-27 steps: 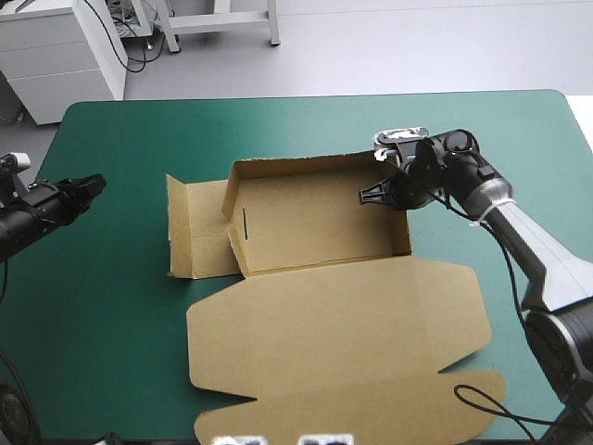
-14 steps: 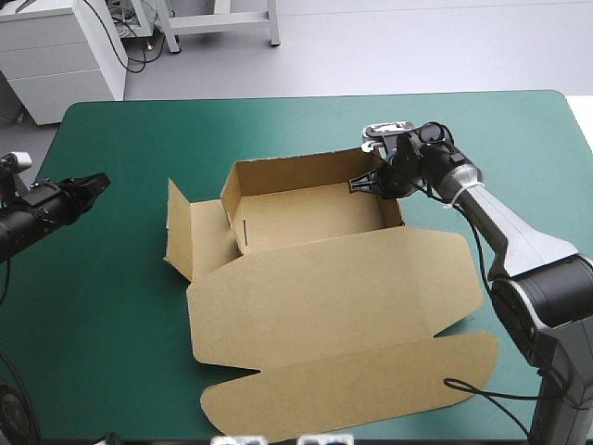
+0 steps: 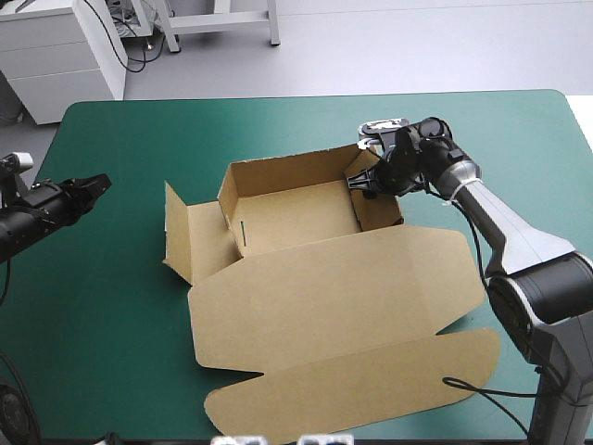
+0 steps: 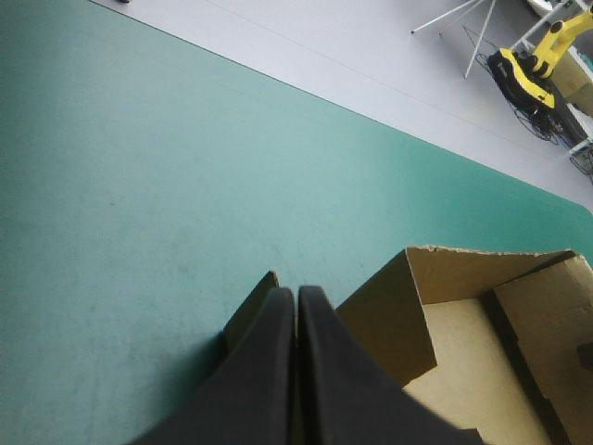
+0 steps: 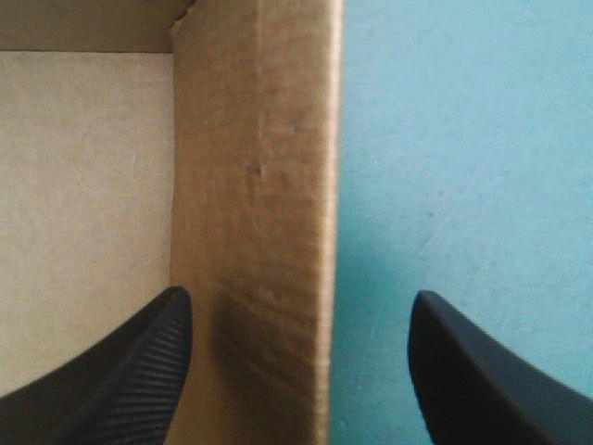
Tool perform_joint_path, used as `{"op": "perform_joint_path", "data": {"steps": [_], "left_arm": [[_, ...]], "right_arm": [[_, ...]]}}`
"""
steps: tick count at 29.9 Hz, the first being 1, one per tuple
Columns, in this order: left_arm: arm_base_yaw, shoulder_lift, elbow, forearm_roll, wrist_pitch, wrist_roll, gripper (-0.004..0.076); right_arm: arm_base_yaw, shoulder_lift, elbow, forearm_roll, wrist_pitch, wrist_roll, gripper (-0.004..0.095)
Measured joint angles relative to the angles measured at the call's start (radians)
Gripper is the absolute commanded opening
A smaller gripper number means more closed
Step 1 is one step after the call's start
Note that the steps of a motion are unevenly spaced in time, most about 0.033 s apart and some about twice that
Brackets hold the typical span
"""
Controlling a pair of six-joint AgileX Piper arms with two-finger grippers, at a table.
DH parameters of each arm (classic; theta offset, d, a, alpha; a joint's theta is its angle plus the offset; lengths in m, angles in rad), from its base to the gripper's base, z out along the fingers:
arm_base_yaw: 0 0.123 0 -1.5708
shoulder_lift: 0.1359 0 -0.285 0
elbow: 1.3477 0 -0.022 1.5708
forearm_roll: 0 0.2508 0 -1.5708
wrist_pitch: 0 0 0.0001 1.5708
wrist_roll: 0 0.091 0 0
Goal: Fold the box
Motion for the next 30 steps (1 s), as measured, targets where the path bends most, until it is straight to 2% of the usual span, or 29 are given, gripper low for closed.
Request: {"op": "perform_joint_path", "data": {"steps": [7, 14, 20, 24, 30], "left_arm": [[0.0, 0.0, 0.0, 0.001, 0.0, 0.0, -0.0008], [0.0, 0.001, 0.0, 0.0, 0.02, 0.0, -0.0008], [0.0, 0.001, 0.0, 0.001, 0.031, 0.0, -0.0008], [0.0, 0.001, 0.0, 0.001, 0.039, 0.0, -0.0008], [-0.01, 0.001, 0.0, 0.004, 0.051, 0.0, -0.0008]], "right_arm": [[0.0, -0.001, -0.069, 0.0, 0.23, -0.014, 0.0651], [0.001, -0.012, -0.06, 0.059, 0.261, -0.04, 0.0651], [0.001, -0.009, -0.058, 0.058, 0.263, -0.073, 0.0624], [0.001, 0.024, -0.058, 0.058, 0.246, -0.081, 0.0473], [0.001, 0.072, -0.058, 0.058, 0.214, -0.079, 0.0044]]}}
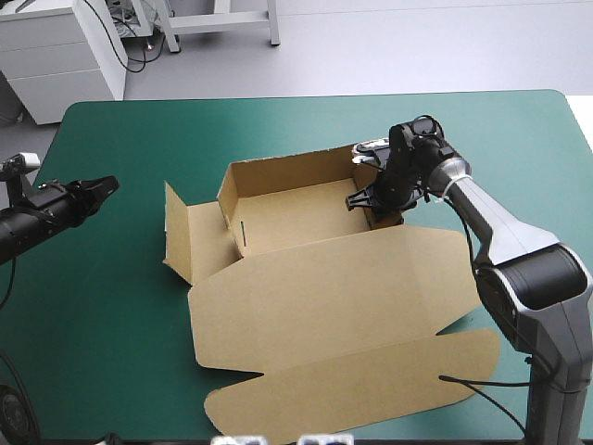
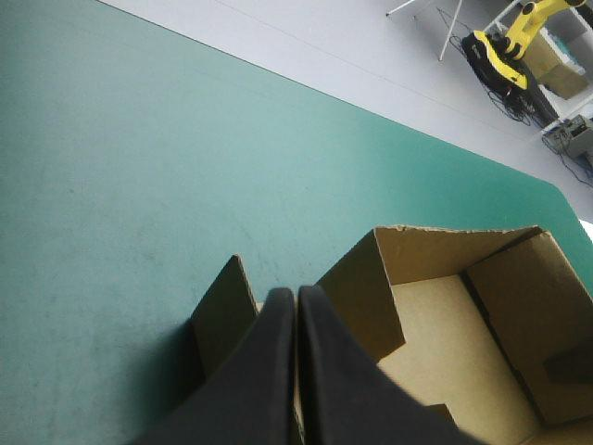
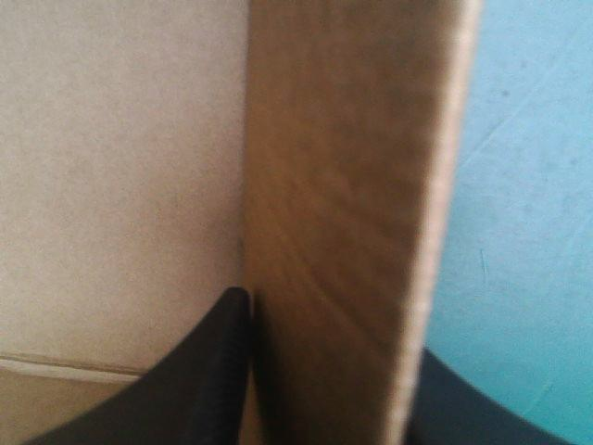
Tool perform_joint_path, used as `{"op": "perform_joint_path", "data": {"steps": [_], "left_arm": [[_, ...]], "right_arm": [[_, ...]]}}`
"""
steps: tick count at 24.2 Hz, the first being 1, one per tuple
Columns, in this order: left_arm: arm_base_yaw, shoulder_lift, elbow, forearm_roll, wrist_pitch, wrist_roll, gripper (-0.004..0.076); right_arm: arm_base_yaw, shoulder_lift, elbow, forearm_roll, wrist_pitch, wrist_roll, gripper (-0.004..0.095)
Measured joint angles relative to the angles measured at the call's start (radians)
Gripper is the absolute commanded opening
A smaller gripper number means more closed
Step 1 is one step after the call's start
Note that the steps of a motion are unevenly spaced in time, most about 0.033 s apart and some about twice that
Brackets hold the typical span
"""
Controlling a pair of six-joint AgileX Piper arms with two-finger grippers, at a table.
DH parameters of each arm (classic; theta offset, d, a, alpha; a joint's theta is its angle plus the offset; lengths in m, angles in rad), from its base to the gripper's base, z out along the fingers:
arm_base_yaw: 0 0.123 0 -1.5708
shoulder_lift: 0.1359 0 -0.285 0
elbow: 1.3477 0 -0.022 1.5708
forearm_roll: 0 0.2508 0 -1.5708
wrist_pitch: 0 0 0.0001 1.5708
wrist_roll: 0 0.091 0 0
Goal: Fold the box
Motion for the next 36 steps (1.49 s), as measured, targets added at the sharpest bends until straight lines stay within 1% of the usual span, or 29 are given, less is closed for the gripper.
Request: {"op": "perform_joint_path", "data": {"steps": [1, 7, 10, 13, 16, 18, 20, 23, 27, 32, 36], "left_arm": [[0.0, 0.0, 0.0, 0.0, 0.001, 0.0, -0.0008], [0.0, 0.0, 0.0, 0.001, 0.001, 0.0, -0.0008], [0.0, 0.0, 0.0, 0.001, 0.001, 0.0, -0.0008], [-0.001, 0.0, 0.0, 0.001, -0.002, 0.0, -0.0008], [-0.001, 0.0, 0.0, 0.0, -0.047, -0.001, -0.0008], [-0.001, 0.0, 0.0, -0.007, -0.077, -0.002, -0.0008], [-0.001, 0.003, 0.0, -0.015, -0.095, -0.003, -0.0008], [-0.001, 0.035, 0.0, -0.033, -0.11, -0.003, -0.0008], [-0.003, 0.087, 0.0, -0.059, -0.088, -0.003, -0.0008], [-0.063, 0.159, 0.0, -0.083, -0.051, -0.003, -0.0008], [-0.159, 0.17, 0.0, -0.086, -0.04, -0.002, -0.0008]], "right_arm": [[0.0, 0.0, 0.0, -0.004, -0.002, 0.002, -0.0023], [0.0, 0.0, -0.002, -0.013, -0.005, 0.001, -0.0014], [0.0, 0.001, -0.036, -0.02, 0.04, -0.005, -0.0014], [0.0, -0.013, -0.099, -0.03, 0.051, -0.014, -0.0014], [-0.001, -0.106, -0.175, -0.107, 0.053, -0.014, -0.0014], [-0.016, -0.196, -0.184, -0.123, 0.06, -0.014, -0.0014], [-0.056, -0.277, -0.187, -0.109, 0.068, -0.014, -0.0014], [-0.123, -0.389, -0.189, -0.058, 0.068, -0.04, -0.0014], [-0.139, -0.464, -0.189, -0.011, 0.068, -0.072, -0.0014], [-0.139, -0.488, -0.19, 0.091, 0.068, -0.119, -0.0014], [-0.139, -0.469, -0.19, 0.122, 0.068, -0.129, -0.0013]]}}
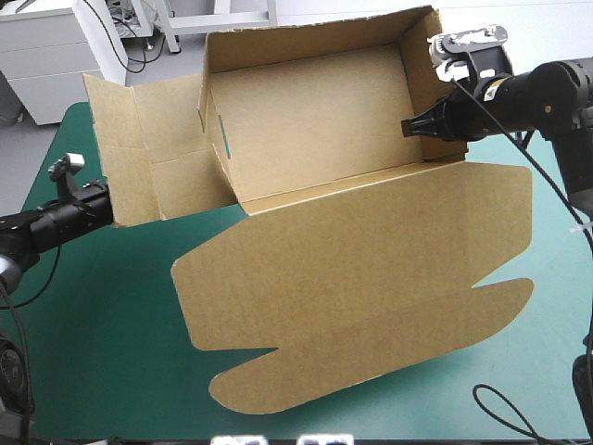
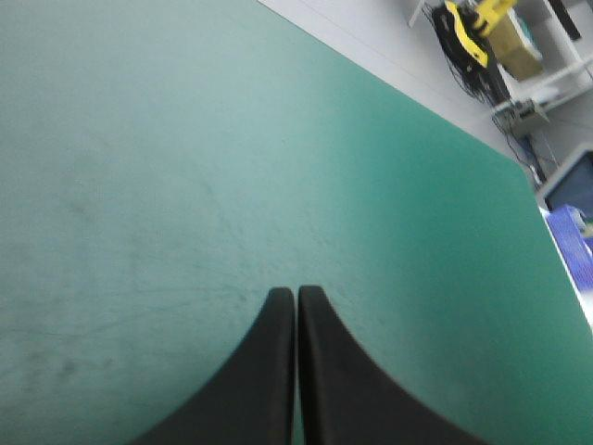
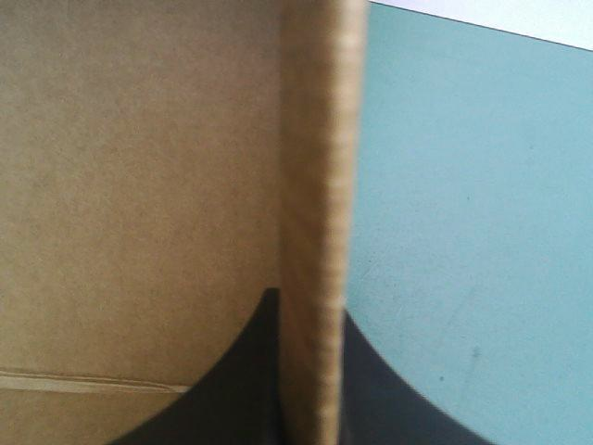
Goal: Fold the box
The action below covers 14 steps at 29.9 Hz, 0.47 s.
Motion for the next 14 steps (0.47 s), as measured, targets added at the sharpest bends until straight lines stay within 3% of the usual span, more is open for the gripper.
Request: {"op": "perform_joint_path", "data": {"steps": [9, 14], "left_arm": [[-0.185, -0.002, 0.0, -0.046, 0.086, 0.001, -0.0008], [-0.209, -0.035, -0.012, -0.051, 0.096, 0.001, -0.0008]], "right_arm": [[0.0, 0.104, 0.0, 0.018, 0.0, -0.001, -0.0013], [0.0, 0.179, 0.0, 0.01, 0.0, 0.0, -0.0013]]}}
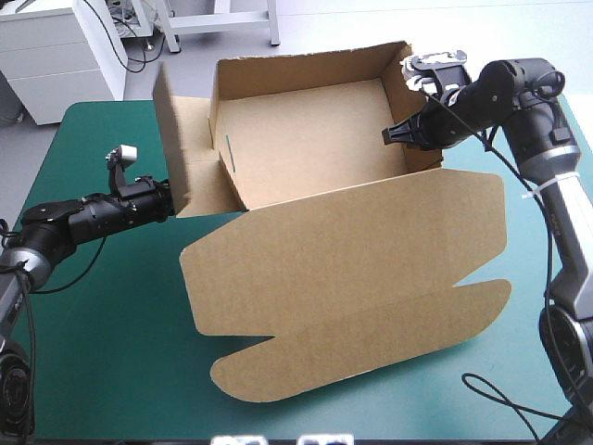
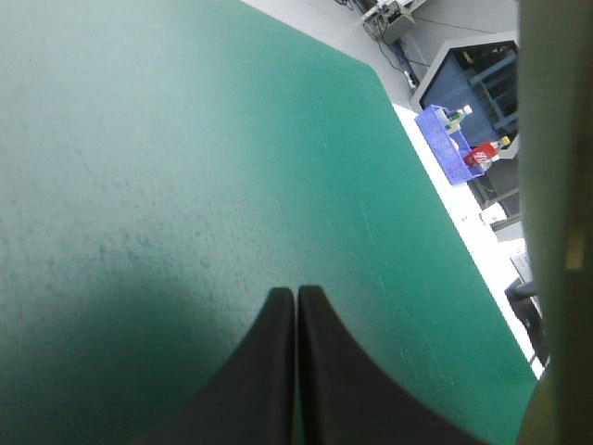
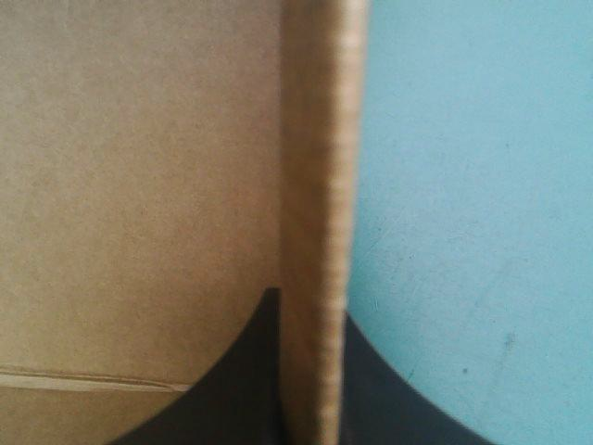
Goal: Fold the box
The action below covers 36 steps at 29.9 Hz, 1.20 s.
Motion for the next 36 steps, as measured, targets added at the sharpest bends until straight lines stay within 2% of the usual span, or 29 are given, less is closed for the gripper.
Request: {"op": "perform_joint_path", "data": {"steps": [7, 11, 20, 28, 31, 36], "left_arm": [[0.0, -0.067, -0.067, 0.005, -0.023, -0.053, -0.0008], [0.0, -0.071, -0.079, 0.012, -0.024, -0.11, -0.0008], [-0.045, -0.086, -0.079, 0.155, -0.069, -0.185, -0.0008], [-0.114, -0.165, -0.1, 0.24, -0.144, -0.208, 0.0], [-0.12, -0.181, -0.129, 0.274, -0.137, -0.208, 0.0053], [-0.12, -0.187, -0.161, 0.288, -0.108, -0.208, 0.0302]], "right_arm": [[0.006, 0.044, 0.002, -0.031, -0.001, 0.01, -0.0012], [0.049, 0.045, 0.002, -0.063, -0.001, 0.019, -0.0011], [0.18, 0.091, 0.002, -0.239, -0.025, 0.102, -0.0011], [0.191, 0.093, 0.002, -0.254, -0.065, 0.115, -0.0012], [0.191, 0.093, 0.002, -0.256, -0.067, 0.115, -0.0012], [0.191, 0.093, 0.002, -0.256, -0.067, 0.115, -0.0012]]}}
